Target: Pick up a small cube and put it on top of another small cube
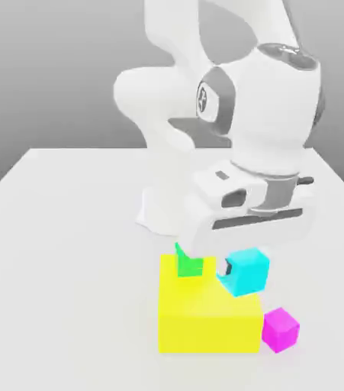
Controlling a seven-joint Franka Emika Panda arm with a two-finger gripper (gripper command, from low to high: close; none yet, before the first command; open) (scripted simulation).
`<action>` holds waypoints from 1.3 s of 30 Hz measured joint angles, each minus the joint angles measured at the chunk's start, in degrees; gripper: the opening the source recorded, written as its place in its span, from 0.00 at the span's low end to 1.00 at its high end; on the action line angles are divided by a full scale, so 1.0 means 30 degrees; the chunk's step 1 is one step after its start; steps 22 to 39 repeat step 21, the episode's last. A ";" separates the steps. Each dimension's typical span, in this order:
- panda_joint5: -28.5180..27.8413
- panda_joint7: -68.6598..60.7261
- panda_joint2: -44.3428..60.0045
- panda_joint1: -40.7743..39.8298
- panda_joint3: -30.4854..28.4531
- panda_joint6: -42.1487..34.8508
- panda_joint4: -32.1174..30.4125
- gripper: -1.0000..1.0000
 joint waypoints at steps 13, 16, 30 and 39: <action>0.2394 -0.5660 -0.7546 0.0629 -0.2867 -0.1405 -0.5984 0.00; 0.2481 -0.5809 -0.5976 0.0601 -0.2856 0.0794 -0.6612 0.00; 0.2477 -0.5818 -0.4401 0.0579 -0.2827 0.2829 -0.7074 1.00; 0.2477 -0.5818 -0.4401 0.0579 -0.2827 0.2829 -0.7074 1.00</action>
